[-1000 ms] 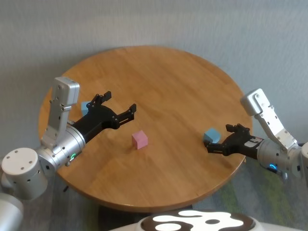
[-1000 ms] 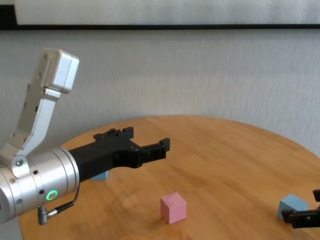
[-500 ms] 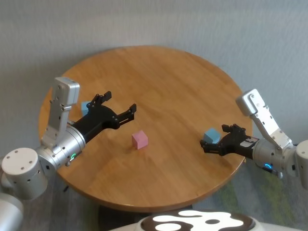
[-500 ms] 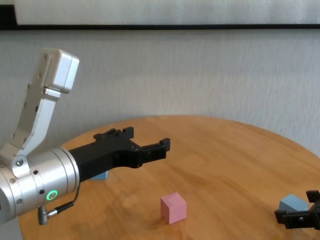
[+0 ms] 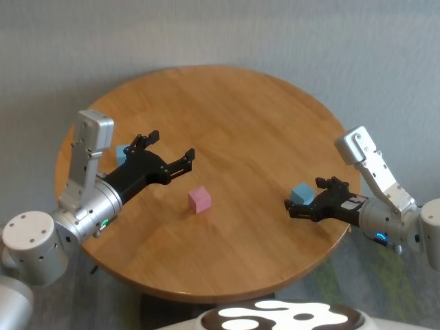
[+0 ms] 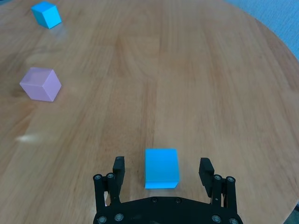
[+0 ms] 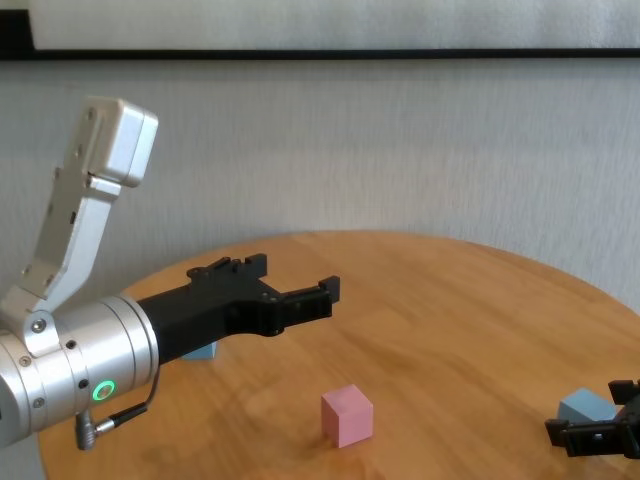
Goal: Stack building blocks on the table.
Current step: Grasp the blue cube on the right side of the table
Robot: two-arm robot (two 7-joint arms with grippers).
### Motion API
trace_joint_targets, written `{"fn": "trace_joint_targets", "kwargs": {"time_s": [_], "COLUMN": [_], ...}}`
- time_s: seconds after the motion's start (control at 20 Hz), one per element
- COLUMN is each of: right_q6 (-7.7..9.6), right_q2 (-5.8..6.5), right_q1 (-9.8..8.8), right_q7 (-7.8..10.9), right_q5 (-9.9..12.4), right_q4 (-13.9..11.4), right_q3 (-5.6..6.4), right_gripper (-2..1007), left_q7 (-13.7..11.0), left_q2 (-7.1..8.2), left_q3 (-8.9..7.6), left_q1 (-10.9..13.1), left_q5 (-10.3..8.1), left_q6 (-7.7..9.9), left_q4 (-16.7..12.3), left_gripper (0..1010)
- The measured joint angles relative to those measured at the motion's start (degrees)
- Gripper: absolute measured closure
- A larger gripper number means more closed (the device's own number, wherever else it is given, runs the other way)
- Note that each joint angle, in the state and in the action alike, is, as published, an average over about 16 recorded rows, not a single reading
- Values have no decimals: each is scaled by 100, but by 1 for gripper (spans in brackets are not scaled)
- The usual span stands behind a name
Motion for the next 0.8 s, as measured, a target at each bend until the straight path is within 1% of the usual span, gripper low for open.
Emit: {"fn": "trace_joint_targets", "kwargs": {"time_s": [0.2, 0.4, 0.6, 0.8], "right_q6": [7, 8, 6, 5], "right_q2": [-9, -10, -5, 0], "right_q1": [-1, -1, -5, -9], "right_q7": [5, 4, 3, 2], "right_q5": [-20, -26, -19, -11], "right_q4": [1, 1, -5, -12], "right_q3": [7, 8, 8, 9], "right_gripper": [3, 36, 102, 206], "left_q7": [0, 0, 0, 0], "left_q2": [0, 0, 0, 0], "left_q3": [0, 0, 0, 0], "left_q1": [0, 0, 0, 0], "left_q5": [0, 0, 0, 0], "left_q6": [0, 0, 0, 0], "left_q4": [0, 0, 0, 0], "left_gripper": [10, 10, 10, 10]}}
